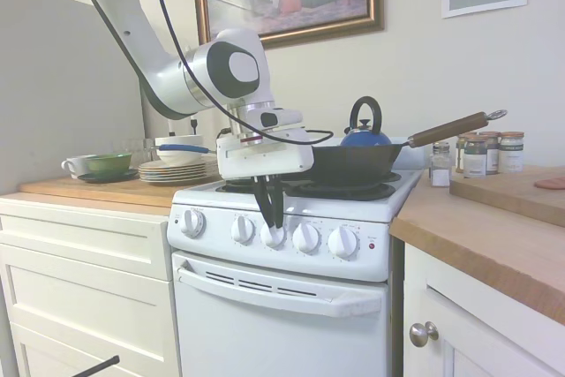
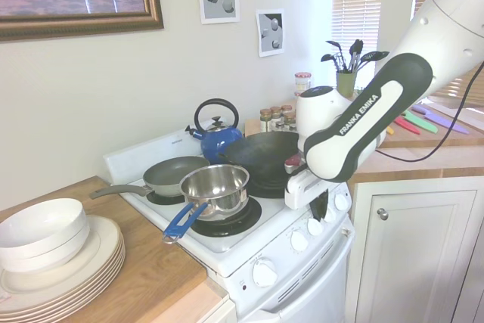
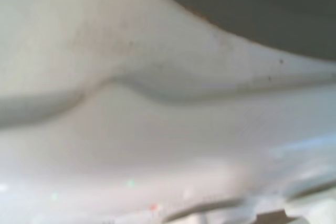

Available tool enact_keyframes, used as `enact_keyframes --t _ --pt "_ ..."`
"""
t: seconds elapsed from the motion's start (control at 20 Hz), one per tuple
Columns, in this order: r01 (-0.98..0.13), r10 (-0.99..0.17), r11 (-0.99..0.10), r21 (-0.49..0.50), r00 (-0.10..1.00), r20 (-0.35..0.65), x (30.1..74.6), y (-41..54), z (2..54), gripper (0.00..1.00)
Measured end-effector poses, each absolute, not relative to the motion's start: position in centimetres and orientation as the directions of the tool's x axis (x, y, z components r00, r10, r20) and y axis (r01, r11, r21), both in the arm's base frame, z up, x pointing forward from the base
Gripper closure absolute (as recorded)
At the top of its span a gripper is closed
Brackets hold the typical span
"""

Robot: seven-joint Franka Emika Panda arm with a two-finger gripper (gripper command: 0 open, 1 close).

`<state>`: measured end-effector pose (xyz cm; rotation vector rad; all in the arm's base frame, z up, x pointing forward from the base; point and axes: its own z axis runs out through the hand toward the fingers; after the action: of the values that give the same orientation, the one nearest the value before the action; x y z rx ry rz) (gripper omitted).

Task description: Turn on the stove on the top left

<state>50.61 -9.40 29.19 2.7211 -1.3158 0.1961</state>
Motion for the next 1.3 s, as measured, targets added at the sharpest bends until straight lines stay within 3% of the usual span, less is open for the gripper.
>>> enact_keyframes --t 1.3 --pt "-0.781 -0.766 -0.621 0.056 0.621 0.167 51.0 -6.0 28.9 1.00"
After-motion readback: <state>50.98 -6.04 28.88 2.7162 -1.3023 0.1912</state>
